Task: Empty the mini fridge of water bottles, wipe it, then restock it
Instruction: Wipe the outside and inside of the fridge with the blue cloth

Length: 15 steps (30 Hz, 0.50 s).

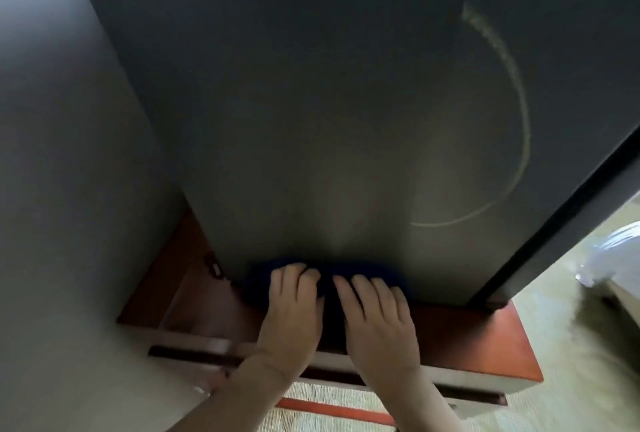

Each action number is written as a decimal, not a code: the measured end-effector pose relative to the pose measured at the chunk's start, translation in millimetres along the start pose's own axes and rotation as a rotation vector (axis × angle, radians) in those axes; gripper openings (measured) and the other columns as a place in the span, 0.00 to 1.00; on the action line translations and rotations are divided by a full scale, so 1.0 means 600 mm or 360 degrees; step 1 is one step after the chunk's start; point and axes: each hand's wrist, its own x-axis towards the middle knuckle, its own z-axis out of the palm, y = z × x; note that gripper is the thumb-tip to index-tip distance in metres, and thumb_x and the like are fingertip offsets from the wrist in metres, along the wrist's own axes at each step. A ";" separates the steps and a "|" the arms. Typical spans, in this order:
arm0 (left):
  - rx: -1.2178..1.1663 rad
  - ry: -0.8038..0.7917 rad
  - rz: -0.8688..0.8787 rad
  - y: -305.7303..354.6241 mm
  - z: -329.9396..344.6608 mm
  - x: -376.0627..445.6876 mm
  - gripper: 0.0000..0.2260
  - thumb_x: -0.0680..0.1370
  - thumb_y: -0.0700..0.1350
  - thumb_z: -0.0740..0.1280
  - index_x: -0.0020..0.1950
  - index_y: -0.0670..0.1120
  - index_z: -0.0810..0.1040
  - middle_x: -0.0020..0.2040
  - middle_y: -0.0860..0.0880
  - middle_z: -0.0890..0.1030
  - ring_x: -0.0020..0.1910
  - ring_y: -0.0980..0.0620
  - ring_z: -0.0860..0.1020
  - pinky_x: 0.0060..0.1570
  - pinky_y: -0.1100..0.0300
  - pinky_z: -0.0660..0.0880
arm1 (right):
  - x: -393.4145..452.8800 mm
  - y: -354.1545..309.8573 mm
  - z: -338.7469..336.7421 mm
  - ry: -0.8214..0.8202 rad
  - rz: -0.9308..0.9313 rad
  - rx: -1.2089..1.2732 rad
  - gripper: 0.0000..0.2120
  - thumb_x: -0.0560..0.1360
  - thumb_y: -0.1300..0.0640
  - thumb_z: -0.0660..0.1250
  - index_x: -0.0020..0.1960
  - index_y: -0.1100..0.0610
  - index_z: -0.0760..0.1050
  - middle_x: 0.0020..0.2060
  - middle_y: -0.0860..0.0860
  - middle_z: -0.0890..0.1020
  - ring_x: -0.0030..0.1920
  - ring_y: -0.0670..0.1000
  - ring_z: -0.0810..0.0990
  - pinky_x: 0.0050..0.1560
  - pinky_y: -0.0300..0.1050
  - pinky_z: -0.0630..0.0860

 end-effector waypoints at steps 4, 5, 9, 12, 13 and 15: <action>-0.0030 0.0255 0.0138 0.048 -0.060 0.079 0.18 0.71 0.34 0.74 0.54 0.44 0.70 0.48 0.38 0.78 0.50 0.46 0.70 0.56 0.52 0.70 | 0.067 0.041 -0.069 0.0206 0.0064 0.0069 0.23 0.73 0.58 0.61 0.69 0.54 0.70 0.57 0.52 0.77 0.55 0.54 0.73 0.59 0.51 0.69; -0.0037 0.0365 0.0195 0.066 -0.082 0.112 0.13 0.74 0.36 0.70 0.54 0.44 0.70 0.48 0.38 0.79 0.50 0.46 0.70 0.55 0.51 0.70 | 0.095 0.059 -0.096 0.0281 0.0058 0.0065 0.23 0.74 0.58 0.61 0.69 0.54 0.69 0.58 0.52 0.74 0.55 0.54 0.73 0.59 0.51 0.69; -0.0122 0.0701 0.0338 0.169 -0.197 0.270 0.05 0.80 0.38 0.64 0.55 0.42 0.70 0.48 0.36 0.80 0.48 0.40 0.76 0.55 0.49 0.71 | 0.237 0.142 -0.244 0.0610 0.0052 0.0062 0.25 0.74 0.58 0.64 0.70 0.56 0.68 0.60 0.53 0.70 0.57 0.56 0.72 0.58 0.53 0.70; -0.0199 0.0903 0.0426 0.253 -0.297 0.388 0.08 0.82 0.40 0.62 0.52 0.35 0.76 0.48 0.35 0.79 0.45 0.35 0.77 0.53 0.48 0.70 | 0.344 0.199 -0.368 0.0739 0.0104 0.0095 0.24 0.74 0.59 0.67 0.70 0.59 0.72 0.61 0.56 0.74 0.59 0.58 0.70 0.60 0.56 0.70; -0.0206 0.0941 0.0456 0.274 -0.326 0.422 0.09 0.82 0.39 0.62 0.50 0.33 0.77 0.48 0.35 0.79 0.44 0.35 0.76 0.54 0.50 0.68 | 0.375 0.219 -0.402 0.0753 0.0110 0.0079 0.23 0.73 0.59 0.67 0.68 0.60 0.75 0.61 0.59 0.77 0.59 0.58 0.69 0.60 0.55 0.69; -0.0170 0.1014 0.0491 0.303 -0.360 0.470 0.10 0.81 0.40 0.63 0.48 0.33 0.78 0.46 0.36 0.79 0.43 0.35 0.76 0.53 0.55 0.66 | 0.418 0.249 -0.448 0.0770 0.0103 0.0010 0.22 0.72 0.58 0.68 0.65 0.61 0.78 0.57 0.60 0.81 0.59 0.56 0.67 0.58 0.53 0.69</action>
